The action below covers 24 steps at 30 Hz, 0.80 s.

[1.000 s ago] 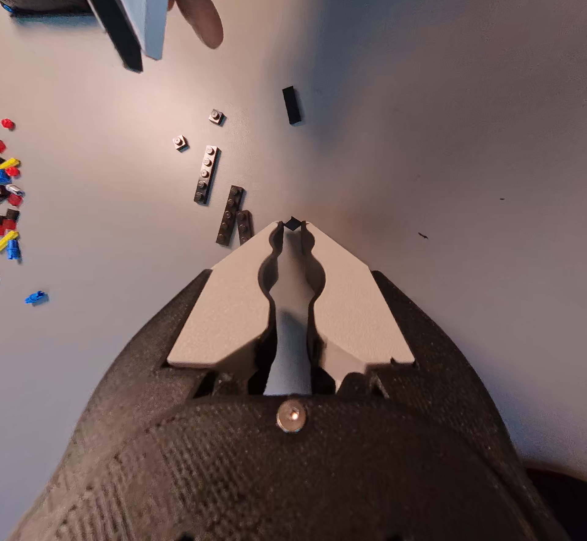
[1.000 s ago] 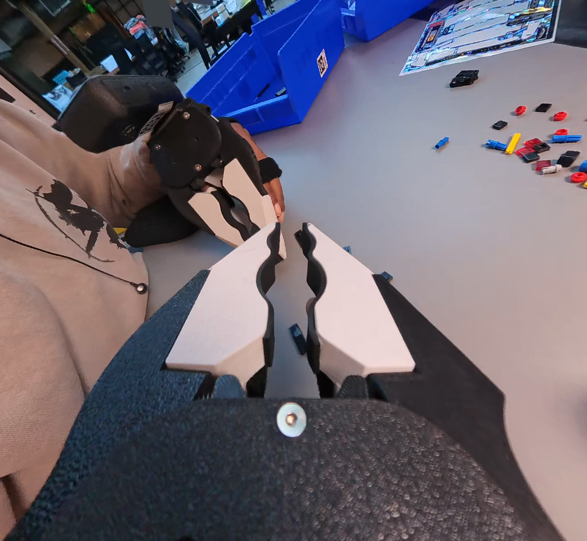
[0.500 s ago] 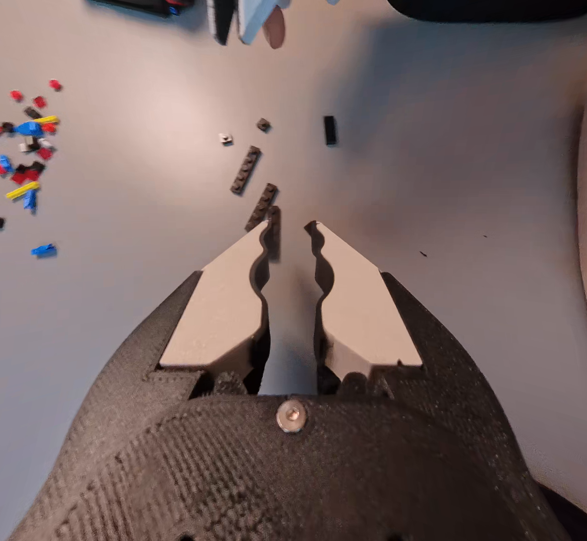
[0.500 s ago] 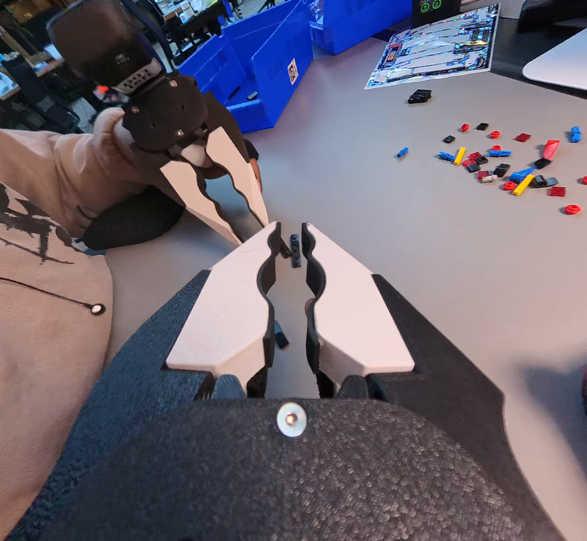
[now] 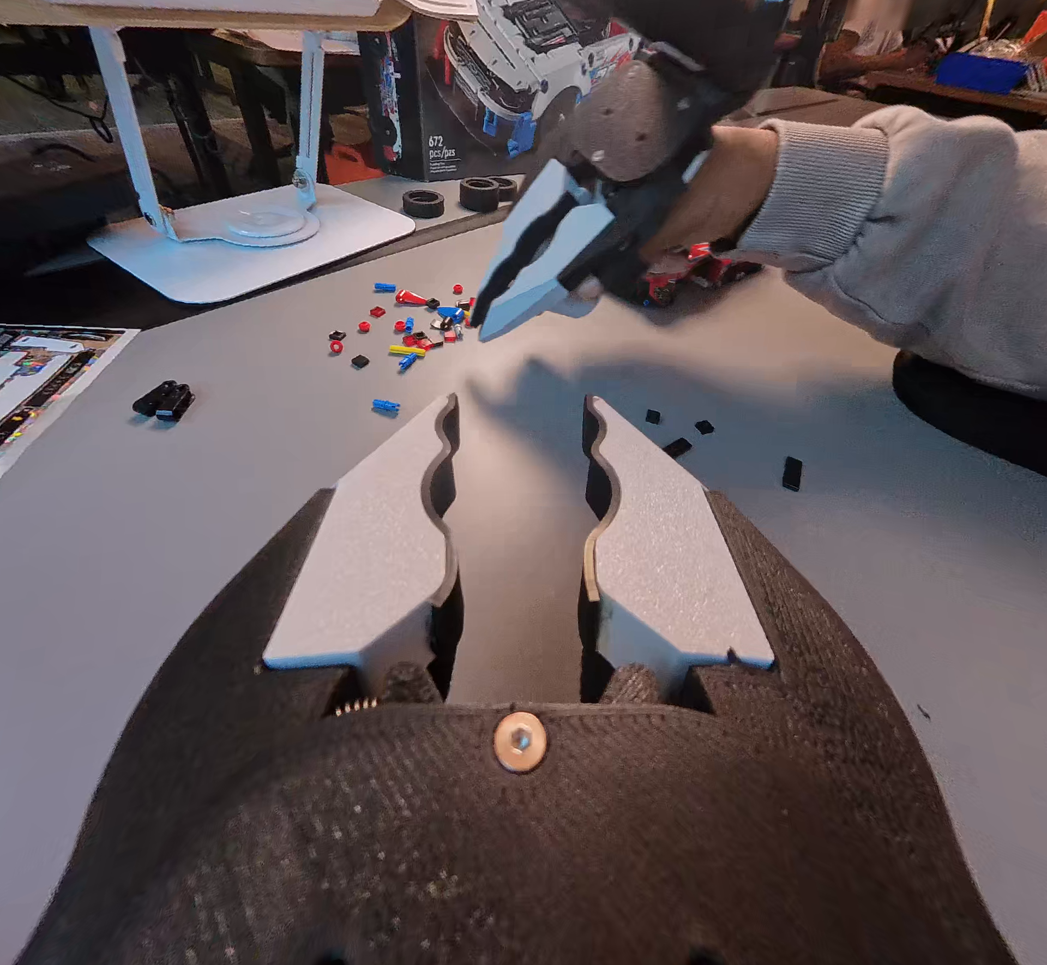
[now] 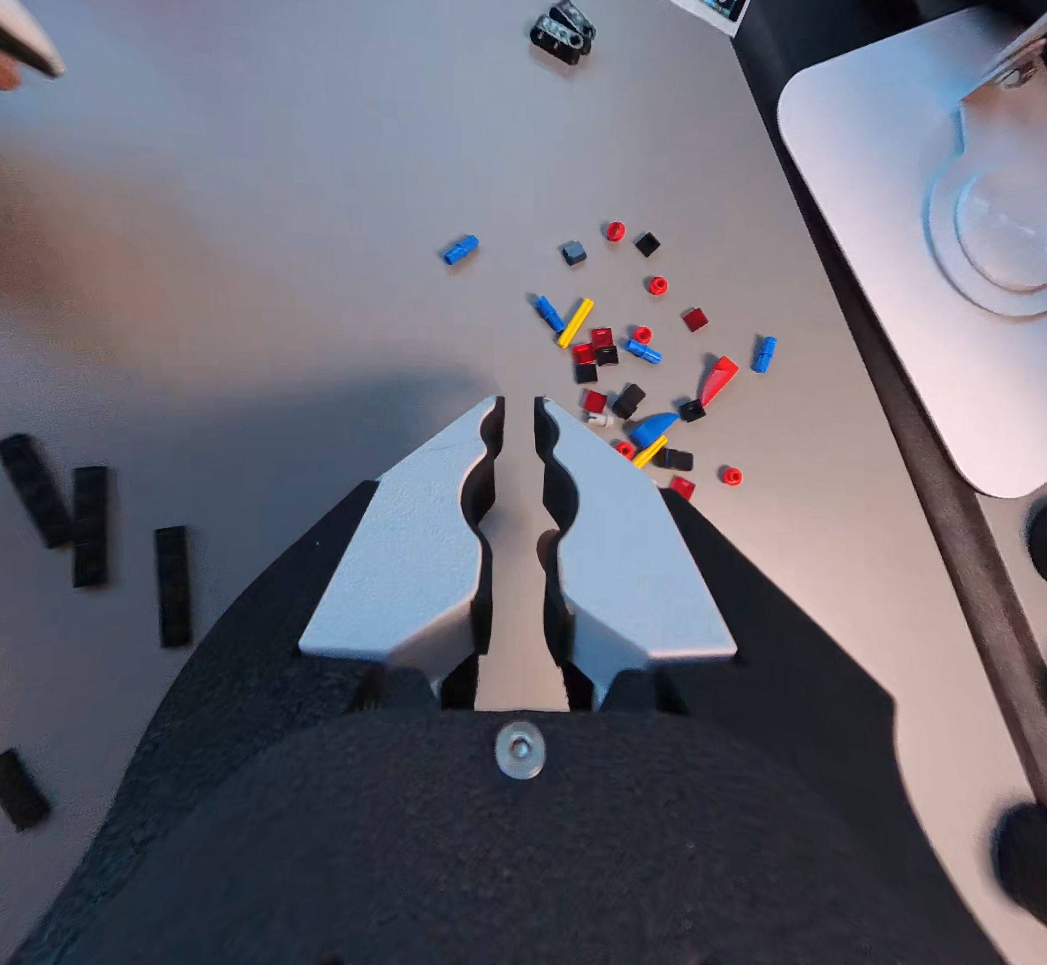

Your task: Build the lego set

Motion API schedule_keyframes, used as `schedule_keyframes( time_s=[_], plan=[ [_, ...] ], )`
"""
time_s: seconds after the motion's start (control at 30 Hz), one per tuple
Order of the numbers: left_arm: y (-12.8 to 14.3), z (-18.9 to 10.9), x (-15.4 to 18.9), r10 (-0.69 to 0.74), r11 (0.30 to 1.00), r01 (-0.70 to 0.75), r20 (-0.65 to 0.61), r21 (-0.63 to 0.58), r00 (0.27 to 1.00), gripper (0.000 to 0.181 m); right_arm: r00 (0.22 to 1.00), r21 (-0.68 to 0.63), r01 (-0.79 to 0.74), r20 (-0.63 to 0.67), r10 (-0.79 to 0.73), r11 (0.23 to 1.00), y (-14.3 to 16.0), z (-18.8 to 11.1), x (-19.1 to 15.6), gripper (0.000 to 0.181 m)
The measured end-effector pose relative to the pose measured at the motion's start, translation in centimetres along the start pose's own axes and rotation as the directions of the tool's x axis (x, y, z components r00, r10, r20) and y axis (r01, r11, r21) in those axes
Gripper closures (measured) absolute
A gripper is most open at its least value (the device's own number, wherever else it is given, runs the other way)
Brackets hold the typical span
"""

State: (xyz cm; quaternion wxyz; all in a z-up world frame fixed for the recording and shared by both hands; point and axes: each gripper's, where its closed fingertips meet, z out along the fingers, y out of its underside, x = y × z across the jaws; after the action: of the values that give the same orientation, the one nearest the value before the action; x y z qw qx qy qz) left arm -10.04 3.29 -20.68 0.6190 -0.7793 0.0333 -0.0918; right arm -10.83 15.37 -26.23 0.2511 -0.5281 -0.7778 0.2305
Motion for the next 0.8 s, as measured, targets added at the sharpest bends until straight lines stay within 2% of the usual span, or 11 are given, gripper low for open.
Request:
schedule_keyframes(
  time_s=[0.1,0.23,0.6,0.8],
  plan=[
    [0.4,0.3,0.8,0.053,0.998,-0.053,-0.018,-0.021,0.998,0.140,1.000,-0.046,-0.012,0.027,0.013,0.999,0.2,2.0,1.5,0.170],
    [0.8,0.4,1.2,0.106,0.994,-0.107,-0.032,-0.036,0.994,0.141,0.998,-0.075,-0.041,0.051,0.045,0.996,0.2,3.0,2.4,0.169],
    [0.8,0.4,1.2,0.107,0.994,-0.109,-0.062,-0.033,0.992,0.142,0.994,-0.114,-0.044,0.092,0.055,0.993,0.3,3.4,2.7,0.170],
    [0.9,0.4,1.3,0.115,0.992,-0.118,-0.063,-0.037,0.991,0.142,0.992,-0.126,-0.026,0.121,0.041,0.992,0.6,3.1,2.5,0.177]
  ],
)
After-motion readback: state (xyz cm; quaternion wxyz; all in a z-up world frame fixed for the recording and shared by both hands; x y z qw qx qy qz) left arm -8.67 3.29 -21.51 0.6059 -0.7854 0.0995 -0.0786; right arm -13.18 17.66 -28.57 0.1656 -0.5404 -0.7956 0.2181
